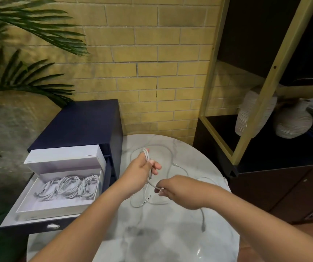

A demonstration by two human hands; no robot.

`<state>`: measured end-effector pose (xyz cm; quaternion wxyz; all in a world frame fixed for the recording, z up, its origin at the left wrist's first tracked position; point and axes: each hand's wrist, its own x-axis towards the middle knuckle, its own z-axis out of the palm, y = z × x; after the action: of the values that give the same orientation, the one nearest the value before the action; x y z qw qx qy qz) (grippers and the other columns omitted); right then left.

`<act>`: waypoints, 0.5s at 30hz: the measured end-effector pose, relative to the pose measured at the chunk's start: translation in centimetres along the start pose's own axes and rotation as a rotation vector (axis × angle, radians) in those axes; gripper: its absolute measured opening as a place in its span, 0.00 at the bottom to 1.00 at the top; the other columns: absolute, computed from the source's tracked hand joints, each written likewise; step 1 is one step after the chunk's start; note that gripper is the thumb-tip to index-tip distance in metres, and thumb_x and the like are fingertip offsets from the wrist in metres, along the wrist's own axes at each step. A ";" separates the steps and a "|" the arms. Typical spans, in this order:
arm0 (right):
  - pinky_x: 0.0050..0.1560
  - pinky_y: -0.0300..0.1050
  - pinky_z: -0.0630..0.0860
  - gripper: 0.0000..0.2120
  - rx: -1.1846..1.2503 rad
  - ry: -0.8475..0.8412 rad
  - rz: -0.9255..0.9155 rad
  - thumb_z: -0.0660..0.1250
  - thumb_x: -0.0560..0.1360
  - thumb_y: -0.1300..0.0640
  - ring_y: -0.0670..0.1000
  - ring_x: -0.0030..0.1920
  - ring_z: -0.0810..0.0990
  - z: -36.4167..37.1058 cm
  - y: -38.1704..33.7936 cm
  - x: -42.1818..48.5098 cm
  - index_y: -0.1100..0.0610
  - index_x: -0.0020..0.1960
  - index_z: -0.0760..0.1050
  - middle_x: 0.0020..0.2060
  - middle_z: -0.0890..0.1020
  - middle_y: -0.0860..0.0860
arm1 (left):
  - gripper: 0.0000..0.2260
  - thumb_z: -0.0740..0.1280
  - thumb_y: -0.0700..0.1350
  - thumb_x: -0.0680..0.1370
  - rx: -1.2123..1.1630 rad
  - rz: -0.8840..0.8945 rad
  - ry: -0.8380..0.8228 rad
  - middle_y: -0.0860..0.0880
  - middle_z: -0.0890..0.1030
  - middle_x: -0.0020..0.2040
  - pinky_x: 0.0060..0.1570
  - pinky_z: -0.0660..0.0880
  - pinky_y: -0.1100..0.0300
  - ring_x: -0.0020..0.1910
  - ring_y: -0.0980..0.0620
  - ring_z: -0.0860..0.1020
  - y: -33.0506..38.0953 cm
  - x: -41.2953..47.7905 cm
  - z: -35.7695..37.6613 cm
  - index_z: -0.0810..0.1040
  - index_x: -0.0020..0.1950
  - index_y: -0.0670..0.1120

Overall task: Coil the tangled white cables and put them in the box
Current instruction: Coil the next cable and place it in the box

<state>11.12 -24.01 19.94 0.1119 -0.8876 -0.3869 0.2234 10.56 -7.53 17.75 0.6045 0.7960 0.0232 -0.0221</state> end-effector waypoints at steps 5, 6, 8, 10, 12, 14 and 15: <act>0.37 0.43 0.66 0.12 -0.058 0.067 -0.038 0.55 0.83 0.55 0.48 0.37 0.71 -3.0 0.4 -0.8 0.58 0.57 0.75 0.43 0.80 0.53 | 0.21 0.52 0.41 0.84 0.193 -0.036 -0.114 0.53 0.78 0.42 0.40 0.70 0.74 0.37 0.61 0.74 -1.2 -0.3 -0.5 0.53 0.77 0.46; 0.37 0.43 0.65 0.12 -0.071 0.082 -0.031 0.55 0.82 0.55 0.46 0.35 0.70 -3.4 0.6 -0.7 0.57 0.56 0.75 0.38 0.78 0.51 | 0.21 0.52 0.42 0.84 0.228 -0.039 -0.163 0.53 0.78 0.42 0.41 0.70 0.73 0.37 0.59 0.75 -1.2 -0.5 -0.6 0.53 0.77 0.46; 0.36 0.41 0.66 0.11 -0.086 0.099 -0.009 0.55 0.82 0.55 0.43 0.33 0.69 -4.0 1.0 -0.6 0.56 0.55 0.76 0.33 0.73 0.43 | 0.20 0.52 0.42 0.84 0.290 -0.038 -0.259 0.52 0.78 0.41 0.41 0.70 0.70 0.38 0.58 0.76 -1.1 -0.8 -0.6 0.56 0.76 0.45; 0.40 0.43 0.70 0.11 -0.096 0.125 0.001 0.54 0.82 0.56 0.42 0.34 0.70 -4.3 1.4 -0.4 0.53 0.55 0.76 0.32 0.72 0.41 | 0.18 0.53 0.42 0.84 0.258 -0.060 -0.309 0.52 0.78 0.39 0.40 0.69 0.68 0.36 0.58 0.76 -1.1 -1.0 -0.6 0.59 0.75 0.45; 0.44 0.50 0.74 0.09 -0.103 0.163 0.005 0.55 0.82 0.57 0.44 0.35 0.73 -4.2 1.8 -0.3 0.52 0.55 0.73 0.33 0.75 0.43 | 0.14 0.54 0.43 0.84 0.174 -0.088 -0.321 0.52 0.78 0.36 0.39 0.70 0.65 0.34 0.58 0.76 -0.9 -1.2 -0.8 0.65 0.70 0.47; 0.43 0.53 0.75 0.06 -0.097 0.210 0.002 0.55 0.81 0.56 0.47 0.36 0.75 -3.8 2.2 -0.3 0.51 0.53 0.71 0.35 0.78 0.45 | 0.09 0.54 0.45 0.84 0.133 -0.083 -0.335 0.52 0.77 0.34 0.39 0.69 0.61 0.33 0.55 0.74 -0.5 -1.5 -1.0 0.73 0.54 0.46; 0.43 0.53 0.75 0.05 -0.091 0.234 -0.007 0.56 0.81 0.56 0.48 0.36 0.75 -3.7 2.3 -0.3 0.51 0.52 0.70 0.35 0.79 0.46 | 0.11 0.55 0.46 0.84 0.118 -0.084 -0.336 0.52 0.77 0.32 0.40 0.69 0.59 0.33 0.54 0.74 -0.3 -1.7 -1.0 0.73 0.47 0.44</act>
<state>14.21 -25.86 22.45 0.1168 -0.9104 -0.3841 0.0999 8.85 -6.53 17.88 0.5508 0.8134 -0.0465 -0.1814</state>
